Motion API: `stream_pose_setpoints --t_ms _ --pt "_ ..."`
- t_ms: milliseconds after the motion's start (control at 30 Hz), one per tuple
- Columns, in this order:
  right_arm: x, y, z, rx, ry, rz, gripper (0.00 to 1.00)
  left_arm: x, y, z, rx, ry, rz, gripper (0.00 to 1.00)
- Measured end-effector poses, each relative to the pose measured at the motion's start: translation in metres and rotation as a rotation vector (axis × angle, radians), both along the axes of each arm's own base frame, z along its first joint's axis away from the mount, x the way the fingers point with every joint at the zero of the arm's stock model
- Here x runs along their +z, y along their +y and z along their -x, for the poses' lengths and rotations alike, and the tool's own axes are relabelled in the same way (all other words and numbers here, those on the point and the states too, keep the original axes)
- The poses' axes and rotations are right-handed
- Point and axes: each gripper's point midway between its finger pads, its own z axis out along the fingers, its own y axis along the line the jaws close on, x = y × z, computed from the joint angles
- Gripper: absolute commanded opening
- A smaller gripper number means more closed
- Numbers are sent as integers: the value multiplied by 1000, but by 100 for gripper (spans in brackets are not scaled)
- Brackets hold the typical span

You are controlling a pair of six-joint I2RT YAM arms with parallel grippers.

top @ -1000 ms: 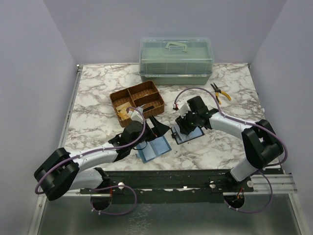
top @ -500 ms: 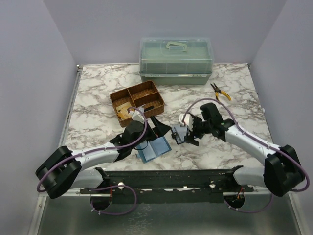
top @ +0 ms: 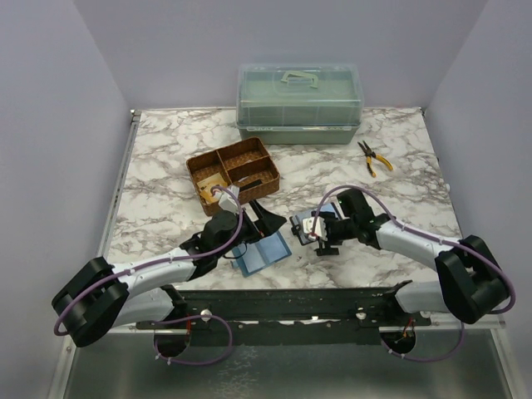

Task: Take the credit cards out of the card holder
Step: Remove the credit card from the card holder.

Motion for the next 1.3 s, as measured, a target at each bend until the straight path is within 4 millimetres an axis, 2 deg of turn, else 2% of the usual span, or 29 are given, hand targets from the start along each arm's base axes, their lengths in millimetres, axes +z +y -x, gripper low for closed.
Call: stream_pose_setpoints --t_ms 333,600,733,933,1133,1300 --pt "-5 -1 -18 -35 -95 2 50 0 0 0 1 1 1 94" --pt "-6 -1 -20 -25 -138 9 19 -2 -1 0 -1 7 0 94" --pt "-2 -1 -21 -28 -147 1 9 -2 -2 1 -5 11 6 94" --pt "5 1 -21 -55 -121 -12 1 0 -3 1 -8 14 21 94" --pt "11 4 -21 -82 -78 -29 0 -1 -9 1 -22 27 42 94" --pt "12 5 -19 -91 -48 -39 0 -3 -22 1 -45 62 105 84"
